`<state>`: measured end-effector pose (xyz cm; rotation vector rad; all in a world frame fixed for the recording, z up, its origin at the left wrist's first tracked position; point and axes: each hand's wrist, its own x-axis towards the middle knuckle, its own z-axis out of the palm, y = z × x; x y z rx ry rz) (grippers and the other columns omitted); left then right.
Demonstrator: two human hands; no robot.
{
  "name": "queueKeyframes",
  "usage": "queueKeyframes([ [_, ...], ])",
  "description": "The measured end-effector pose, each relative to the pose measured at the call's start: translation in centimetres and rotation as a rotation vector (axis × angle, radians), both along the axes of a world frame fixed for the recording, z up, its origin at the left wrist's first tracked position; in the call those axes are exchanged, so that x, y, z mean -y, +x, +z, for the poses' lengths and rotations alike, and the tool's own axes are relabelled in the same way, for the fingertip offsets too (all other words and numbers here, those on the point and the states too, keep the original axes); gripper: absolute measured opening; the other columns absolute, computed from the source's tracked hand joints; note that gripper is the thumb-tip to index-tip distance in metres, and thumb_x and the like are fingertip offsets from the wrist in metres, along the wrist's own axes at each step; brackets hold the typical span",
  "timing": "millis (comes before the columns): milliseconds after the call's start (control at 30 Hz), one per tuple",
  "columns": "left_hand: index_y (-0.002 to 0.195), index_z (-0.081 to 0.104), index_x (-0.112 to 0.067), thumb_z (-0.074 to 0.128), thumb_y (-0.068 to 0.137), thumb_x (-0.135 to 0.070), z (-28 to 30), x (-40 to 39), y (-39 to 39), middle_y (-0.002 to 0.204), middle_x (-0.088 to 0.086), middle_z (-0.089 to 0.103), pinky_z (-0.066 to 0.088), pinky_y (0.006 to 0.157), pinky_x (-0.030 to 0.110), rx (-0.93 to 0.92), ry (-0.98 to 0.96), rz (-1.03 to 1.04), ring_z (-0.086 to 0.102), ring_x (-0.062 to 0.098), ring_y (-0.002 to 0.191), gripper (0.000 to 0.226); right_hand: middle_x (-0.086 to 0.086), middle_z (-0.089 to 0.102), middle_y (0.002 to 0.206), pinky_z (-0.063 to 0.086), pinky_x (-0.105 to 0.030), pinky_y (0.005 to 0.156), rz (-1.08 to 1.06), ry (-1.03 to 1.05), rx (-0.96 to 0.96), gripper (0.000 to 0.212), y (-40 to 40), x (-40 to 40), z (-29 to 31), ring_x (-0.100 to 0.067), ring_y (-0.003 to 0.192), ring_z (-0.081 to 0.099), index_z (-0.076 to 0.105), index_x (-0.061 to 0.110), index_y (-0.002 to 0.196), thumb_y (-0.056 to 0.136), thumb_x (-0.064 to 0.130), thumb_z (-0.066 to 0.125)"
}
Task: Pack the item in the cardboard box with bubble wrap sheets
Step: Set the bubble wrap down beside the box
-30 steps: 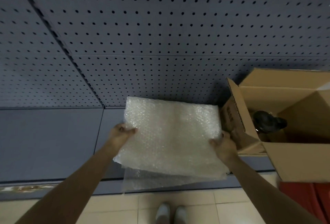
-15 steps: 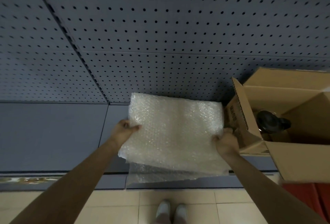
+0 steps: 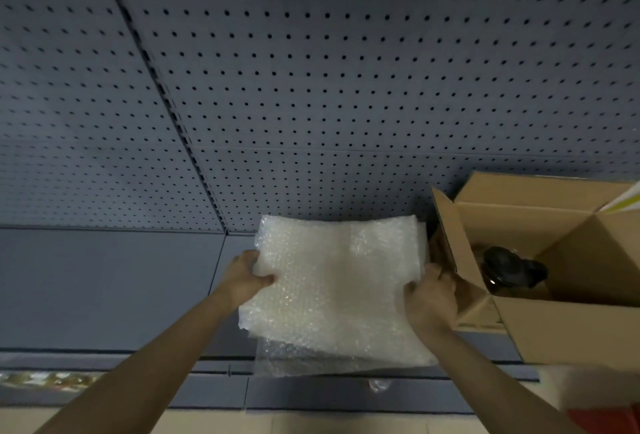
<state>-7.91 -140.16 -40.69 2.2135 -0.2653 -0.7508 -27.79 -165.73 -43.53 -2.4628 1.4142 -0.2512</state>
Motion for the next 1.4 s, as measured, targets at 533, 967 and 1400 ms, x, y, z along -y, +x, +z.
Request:
queueKeyframes([
  [533, 0.143, 0.036, -0.028, 0.07, 0.083, -0.034, -2.8, 0.1, -2.5, 0.155, 0.0, 0.022, 0.018, 0.117, 0.034, 0.124, 0.201, -0.316, 0.018, 0.021, 0.143, 0.069, -0.018, 0.059, 0.125, 0.05, -0.04, 0.093, -0.098, 0.529, -0.035, 0.046, 0.7, 2.4, -2.7, -0.033, 0.112, 0.058, 0.052, 0.004, 0.126, 0.089, 0.03, 0.061],
  [967, 0.147, 0.021, -0.042, 0.039, 0.094, -0.053, -0.8, 3.5, -5.4, 0.16, -0.013, 0.001, -0.014, 0.117, 0.05, 0.542, 0.335, -0.805, -0.018, 0.019, 0.147, 0.057, -0.004, 0.058, 0.086, 0.044, -0.027, 0.057, 0.071, 0.322, 0.12, 0.025, 2.7, -1.5, 7.0, -0.02, 0.071, 0.057, 0.046, 0.012, 0.103, 0.087, 0.026, 0.059],
  [1400, 0.113, 0.064, -0.016, 0.049, 0.087, 0.007, -3.3, -0.4, -3.8, 0.116, 0.007, 0.067, 0.047, 0.1, 0.032, 0.241, -0.147, -0.184, 0.062, 0.02, 0.106, 0.037, 0.007, 0.055, 0.118, 0.047, -0.025, 0.08, 0.349, 0.736, 0.325, 0.038, 10.1, -9.5, 7.1, -0.011, 0.101, 0.057, 0.047, 0.026, 0.115, 0.085, 0.048, 0.058],
])
